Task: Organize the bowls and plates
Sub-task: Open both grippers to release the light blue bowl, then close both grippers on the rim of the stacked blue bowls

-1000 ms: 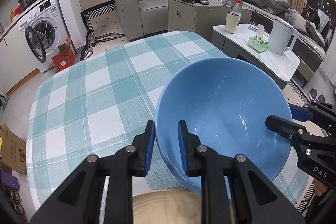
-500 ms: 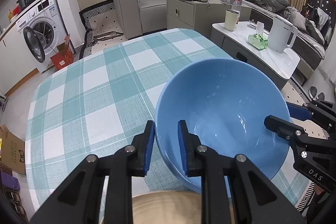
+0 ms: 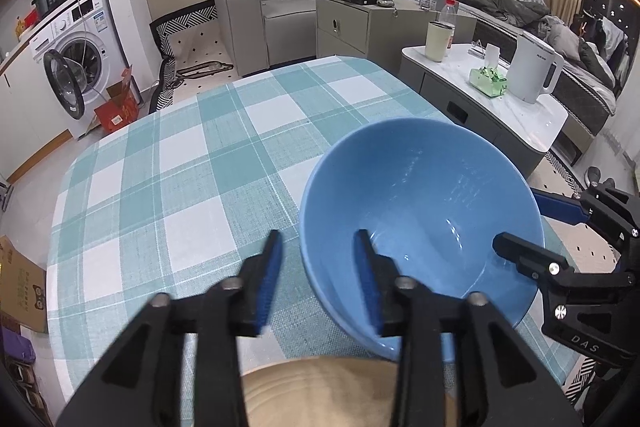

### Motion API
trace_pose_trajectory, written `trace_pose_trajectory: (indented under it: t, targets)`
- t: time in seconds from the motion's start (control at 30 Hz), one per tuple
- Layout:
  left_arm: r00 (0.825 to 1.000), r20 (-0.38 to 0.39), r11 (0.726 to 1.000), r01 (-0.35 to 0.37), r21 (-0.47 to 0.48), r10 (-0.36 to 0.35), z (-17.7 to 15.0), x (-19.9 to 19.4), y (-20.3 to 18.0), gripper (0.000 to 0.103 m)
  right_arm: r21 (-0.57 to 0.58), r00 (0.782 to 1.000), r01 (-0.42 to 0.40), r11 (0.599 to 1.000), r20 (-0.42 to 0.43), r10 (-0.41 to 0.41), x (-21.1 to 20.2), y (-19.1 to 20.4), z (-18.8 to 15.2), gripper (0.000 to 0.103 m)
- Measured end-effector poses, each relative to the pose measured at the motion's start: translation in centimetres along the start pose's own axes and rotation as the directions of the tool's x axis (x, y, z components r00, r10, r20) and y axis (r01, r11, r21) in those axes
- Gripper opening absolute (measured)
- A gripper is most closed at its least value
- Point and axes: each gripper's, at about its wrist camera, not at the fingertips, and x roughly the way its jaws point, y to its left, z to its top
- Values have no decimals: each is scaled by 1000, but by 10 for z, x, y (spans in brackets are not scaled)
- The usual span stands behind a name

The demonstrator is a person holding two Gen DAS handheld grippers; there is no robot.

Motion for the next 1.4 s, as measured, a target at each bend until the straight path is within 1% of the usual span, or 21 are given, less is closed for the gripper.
trace_pose_trajectory:
  t: [0.03,0.1,0.13,0.17,0.27,0.3,0.37,0.4,0.47,0.5,0.53,0.57,0.6,0.67,0.73,0.87,1.03,1.4]
  targets:
    - [1000,7,1000,0,-4,0,-1,-2,1,52,2,1000,-5,1000,2,5,0,-1,0,53]
    - [1000,10,1000,11,-15,-11,-1,-5,4,52,15,1000,-18,1000,2,18,-1,-4,-2,63]
    - [1000,11,1000,17,-23,-16,-1,-6,6,52,26,1000,-25,999,5,25,-1,-6,-2,71]
    - [1000,14,999,22,-31,-21,-1,-7,7,52,43,999,-35,998,9,35,-1,-10,-2,74]
    - [1000,15,999,27,-41,-27,-2,-10,10,53,71,998,-55,996,15,54,-1,-16,-3,80]
    - [1000,15,999,27,-42,-26,-2,-10,10,53,75,999,-53,996,17,52,-2,-17,-3,81]
    - [1000,13,999,26,-42,-25,-3,-10,10,54,83,999,-49,995,20,47,-2,-19,-3,86]
    - [1000,13,999,28,-41,-27,-3,-10,10,56,88,999,-51,995,22,49,-3,-20,-4,87]
    - [999,15,999,32,-39,-31,-4,-11,10,61,98,998,-62,993,30,59,-4,-22,-5,90]
    - [999,19,999,31,-37,-31,-4,-11,9,70,100,998,-65,993,32,62,-4,-23,-5,92]
    - [999,26,999,30,-36,-29,-5,-12,9,83,105,997,-65,992,36,61,-5,-24,-5,97]
    - [999,35,999,28,-37,-27,-5,-13,9,89,110,998,-61,992,40,57,-5,-25,-6,99]
    - [999,46,999,26,-37,-24,-5,-14,8,94,114,998,-58,992,42,54,-5,-26,-6,99]
    - [998,55,999,35,-34,-34,-5,-15,8,96,125,998,-59,990,44,54,-5,-29,-7,101]
    - [997,54,998,53,-41,-51,-6,-14,9,103,140,997,-71,988,44,66,-4,-32,-8,101]
    - [997,51,997,52,-52,-50,-7,-9,10,103,164,996,-89,982,38,84,0,-35,-10,102]
    - [997,41,996,65,-69,-62,-8,-5,12,103,188,990,-139,972,40,134,2,-38,-12,102]
    - [997,13,995,75,-70,-75,-11,5,9,103,218,988,-157,963,20,156,12,-39,-17,102]
